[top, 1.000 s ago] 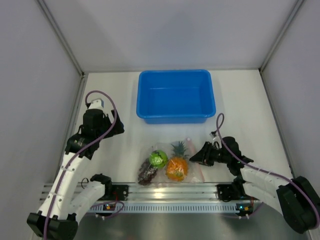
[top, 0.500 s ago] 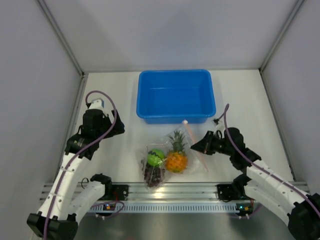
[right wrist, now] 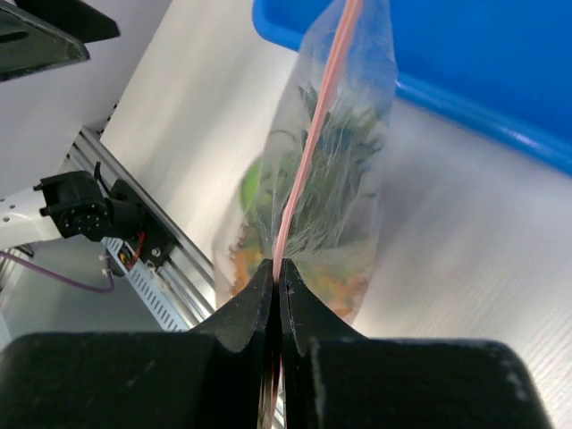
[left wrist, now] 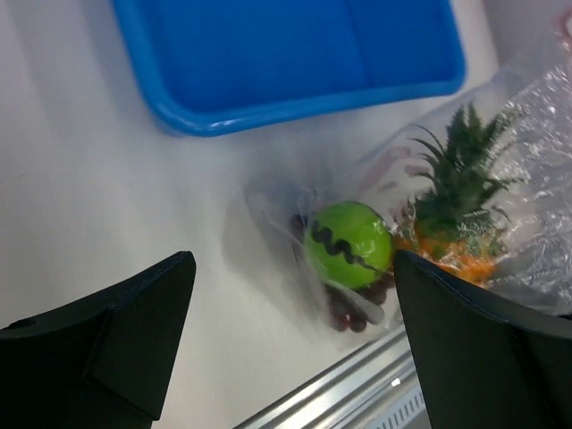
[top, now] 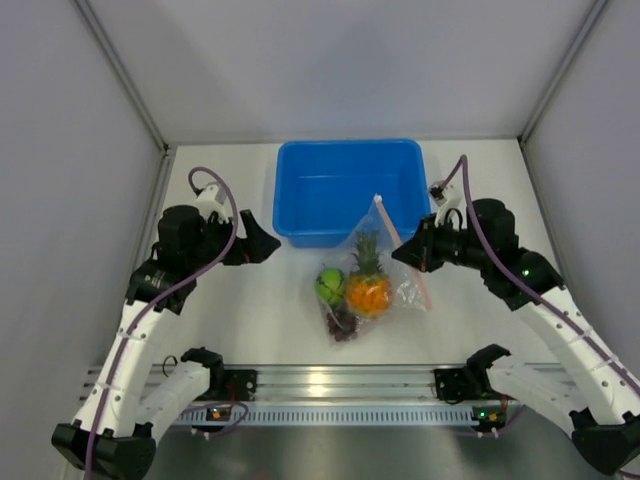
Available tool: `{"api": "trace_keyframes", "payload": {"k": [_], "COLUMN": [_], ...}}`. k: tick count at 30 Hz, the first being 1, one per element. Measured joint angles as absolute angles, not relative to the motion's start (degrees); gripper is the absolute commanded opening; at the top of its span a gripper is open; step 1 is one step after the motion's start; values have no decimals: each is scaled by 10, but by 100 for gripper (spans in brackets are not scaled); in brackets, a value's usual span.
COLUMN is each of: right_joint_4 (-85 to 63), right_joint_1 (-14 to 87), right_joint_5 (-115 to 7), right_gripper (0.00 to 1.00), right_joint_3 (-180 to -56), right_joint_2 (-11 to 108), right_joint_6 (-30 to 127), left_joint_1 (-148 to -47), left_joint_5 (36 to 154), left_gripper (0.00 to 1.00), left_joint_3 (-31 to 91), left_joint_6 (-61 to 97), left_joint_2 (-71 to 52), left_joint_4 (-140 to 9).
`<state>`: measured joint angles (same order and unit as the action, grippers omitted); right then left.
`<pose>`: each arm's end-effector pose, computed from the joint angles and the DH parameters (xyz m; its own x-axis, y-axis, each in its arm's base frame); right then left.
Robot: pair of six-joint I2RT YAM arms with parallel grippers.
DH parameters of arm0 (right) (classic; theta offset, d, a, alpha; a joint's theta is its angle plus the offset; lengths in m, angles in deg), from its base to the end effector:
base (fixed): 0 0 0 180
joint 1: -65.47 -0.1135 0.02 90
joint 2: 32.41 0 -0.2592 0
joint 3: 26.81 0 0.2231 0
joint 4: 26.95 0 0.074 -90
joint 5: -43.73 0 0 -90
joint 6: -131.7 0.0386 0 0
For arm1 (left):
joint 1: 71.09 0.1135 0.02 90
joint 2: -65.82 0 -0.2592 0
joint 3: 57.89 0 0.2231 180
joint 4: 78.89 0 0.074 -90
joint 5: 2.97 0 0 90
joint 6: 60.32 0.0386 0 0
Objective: Open the zip-top bag and remove the fake food
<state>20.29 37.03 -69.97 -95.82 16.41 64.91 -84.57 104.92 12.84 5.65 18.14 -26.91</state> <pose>0.1299 0.0880 0.3359 -0.6634 0.0511 -0.7465 -0.5325 0.6687 0.5190 0.1409 -0.0460 0.3389 -0.6264 -0.2483 -0.7388 0.2498 0.8339 -0.4921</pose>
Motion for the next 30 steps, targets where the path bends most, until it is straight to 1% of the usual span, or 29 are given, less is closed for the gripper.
{"api": "trace_keyframes", "payload": {"k": [3,6,9,14,18,21,24,30], "right_joint_4": [272,337,400,500,555,585,603,617], "right_joint_1": [369,361,356,350,306,269,234,151], "right_joint_5": [-698,-692,-677,-651,-623,-609,-600,-596], "right_gripper": [0,0,0,0,0,0,0,0], "right_joint_3": [-1048,-1122,-1186,-1300,-1371,-1395,-1398,-1398], "right_joint_2": [184,197,208,242,266,274,282,309], "right_joint_6": [600,558,521,467,437,414,397,376], "left_joint_1": [-850,-855,-861,-891,-953,-1014,-1059,-1096], "left_joint_5": [1131,1184,1229,1263,1251,1247,1245,1258], "left_gripper": [98,98,98,98,98,98,98,98], "left_joint_3": [128,128,111,64,39,39,42,45], "left_joint_6": [52,37,7,-44,-48,-29,1,42], "left_joint_2": [180,181,193,215,207,173,130,87], "left_joint_4": [-308,-357,-438,-587,-682,-741,-770,-806]}}
